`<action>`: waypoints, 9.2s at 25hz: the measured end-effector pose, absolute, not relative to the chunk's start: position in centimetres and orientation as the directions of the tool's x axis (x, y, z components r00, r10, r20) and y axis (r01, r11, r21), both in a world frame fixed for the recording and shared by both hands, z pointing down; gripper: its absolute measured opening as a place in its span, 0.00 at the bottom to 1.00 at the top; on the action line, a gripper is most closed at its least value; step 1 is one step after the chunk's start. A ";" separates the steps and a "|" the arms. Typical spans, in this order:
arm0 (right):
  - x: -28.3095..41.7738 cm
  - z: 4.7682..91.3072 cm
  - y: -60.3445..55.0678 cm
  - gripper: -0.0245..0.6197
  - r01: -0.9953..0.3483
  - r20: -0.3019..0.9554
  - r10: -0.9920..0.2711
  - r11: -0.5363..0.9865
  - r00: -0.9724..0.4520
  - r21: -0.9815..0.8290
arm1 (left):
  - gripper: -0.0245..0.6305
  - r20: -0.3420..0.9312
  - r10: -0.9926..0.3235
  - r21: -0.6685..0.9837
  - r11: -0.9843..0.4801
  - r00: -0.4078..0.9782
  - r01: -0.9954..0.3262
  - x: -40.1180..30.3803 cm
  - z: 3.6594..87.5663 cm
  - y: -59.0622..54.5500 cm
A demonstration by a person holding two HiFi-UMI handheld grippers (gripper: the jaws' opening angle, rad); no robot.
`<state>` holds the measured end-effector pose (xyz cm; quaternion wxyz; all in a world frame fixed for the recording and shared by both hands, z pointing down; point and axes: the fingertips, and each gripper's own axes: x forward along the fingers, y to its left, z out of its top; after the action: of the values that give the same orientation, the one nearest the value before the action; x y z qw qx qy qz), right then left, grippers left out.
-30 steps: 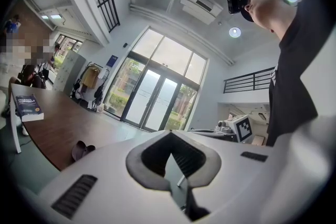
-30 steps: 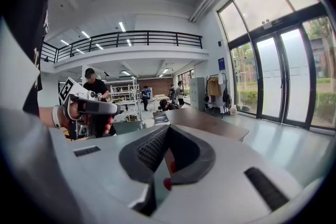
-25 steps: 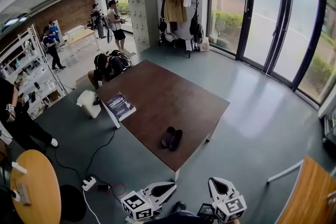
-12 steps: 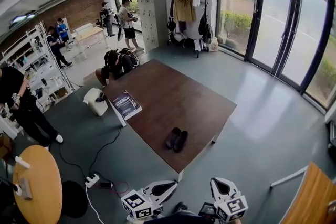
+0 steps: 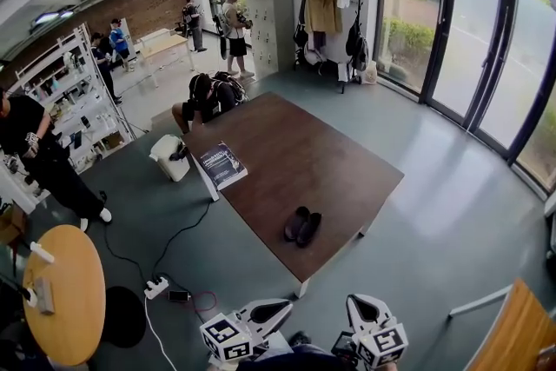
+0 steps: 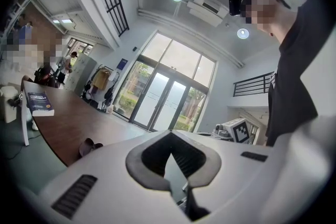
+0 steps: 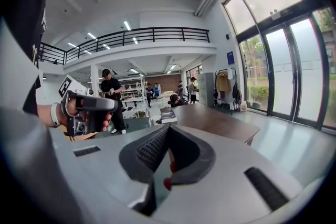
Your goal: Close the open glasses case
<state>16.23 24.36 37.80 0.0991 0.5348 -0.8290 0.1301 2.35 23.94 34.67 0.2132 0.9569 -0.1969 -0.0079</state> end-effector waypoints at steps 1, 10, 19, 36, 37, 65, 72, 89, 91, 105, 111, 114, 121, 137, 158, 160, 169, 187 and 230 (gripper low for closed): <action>15.9 37.9 24.5 0.01 -0.909 0.308 -0.856 0.403 -0.416 -0.106 | 0.03 0.069 -0.385 0.416 -0.827 0.920 -0.378 2.2 34.7 24.0; 15.9 38.1 24.4 0.01 -0.903 0.327 -0.842 0.415 -0.428 -0.114 | 0.03 0.067 -0.376 0.427 -0.826 0.924 -0.367 2.6 34.3 24.6; 14.5 38.7 23.1 0.01 -0.893 0.358 -0.822 0.439 -0.443 -0.097 | 0.03 0.059 -0.378 0.440 -0.821 0.924 -0.364 2.0 35.3 22.5; 16.6 39.4 20.6 0.01 -0.896 0.384 -0.814 0.431 -0.437 -0.106 | 0.03 0.066 -0.386 0.458 -0.808 0.920 -0.372 3.4 35.9 19.6; 16.8 39.4 20.4 0.01 -0.898 0.383 -0.816 0.427 -0.433 -0.105 | 0.03 0.066 -0.383 0.457 -0.809 0.921 -0.369 3.6 35.9 19.4; 16.9 40.5 15.6 0.01 -0.898 0.399 -0.808 0.426 -0.433 -0.110 | 0.03 0.077 -0.372 0.479 -0.800 0.925 -0.361 4.0 37.0 14.6; 15.9 40.7 12.5 0.01 -0.900 0.408 -0.805 0.418 -0.431 -0.124 | 0.03 0.084 -0.360 0.491 -0.797 0.929 -0.353 3.1 37.1 11.6; 14.0 40.7 1.9 0.01 -0.891 0.427 -0.789 0.441 -0.442 -0.108 | 0.03 0.065 -0.348 0.496 -0.802 0.935 -0.333 2.0 37.0 0.7; 13.5 40.2 0.4 0.01 -0.890 0.429 -0.788 0.447 -0.442 -0.095 | 0.03 0.051 -0.350 0.496 -0.804 0.935 -0.328 1.7 36.6 -0.8; 11.0 39.6 -6.2 0.01 -0.900 0.476 -0.783 0.435 -0.400 -0.041 | 0.03 0.041 -0.355 0.512 -0.795 0.934 -0.325 -1.4 37.3 -9.8; 10.8 39.9 -7.5 0.01 -0.909 0.515 -0.777 0.417 -0.361 -0.008 | 0.03 0.049 -0.325 0.511 -0.804 0.944 -0.303 -1.9 37.8 -12.0; 9.9 40.0 -8.1 0.01 -0.912 0.509 -0.789 0.409 -0.346 0.015 | 0.03 0.053 -0.304 0.505 -0.814 0.951 -0.288 -2.7 37.7 -13.0; 8.3 41.4 -9.8 0.01 -0.917 0.537 -0.789 0.393 -0.300 0.066 | 0.03 0.082 -0.264 0.571 -0.778 0.961 -0.263 -4.2 40.9 -15.3; 8.3 43.2 -6.2 0.01 -0.916 0.673 -0.717 0.371 -0.180 0.150 | 0.03 0.089 -0.235 0.654 -0.720 0.968 -0.235 -7.1 46.6 -17.8; 11.3 51.9 -9.2 0.01 -0.872 0.704 -0.649 0.481 -0.287 0.088 | 0.03 0.224 -0.248 0.667 -0.666 0.943 -0.334 -2.7 52.4 -16.5; 12.1 53.8 -9.7 0.01 -0.866 0.725 -0.626 0.493 -0.287 0.082 | 0.03 0.252 -0.227 0.654 -0.676 0.941 -0.339 -1.7 53.2 -16.5; 15.5 61.9 -10.8 0.01 -0.845 0.839 -0.480 0.533 -0.255 0.048 | 0.03 0.410 -0.187 0.618 -0.663 0.893 -0.423 1.7 59.6 -19.0; 16.1 69.7 -12.4 0.01 -0.870 0.844 -0.394 0.468 -0.364 -0.157 | 0.03 0.635 -0.110 0.570 -0.601 0.765 -0.560 3.0 72.3 -22.0; 15.4 74.8 -11.6 0.01 -0.880 0.858 -0.332 0.409 -0.392 -0.243 | 0.03 0.609 0.035 0.636 -0.618 0.792 -0.462 8.4 72.2 -18.5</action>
<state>15.39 -11.61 74.80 0.3759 0.4037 -0.7504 0.3643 8.39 -18.51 72.23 0.4184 0.8491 -0.1258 0.2968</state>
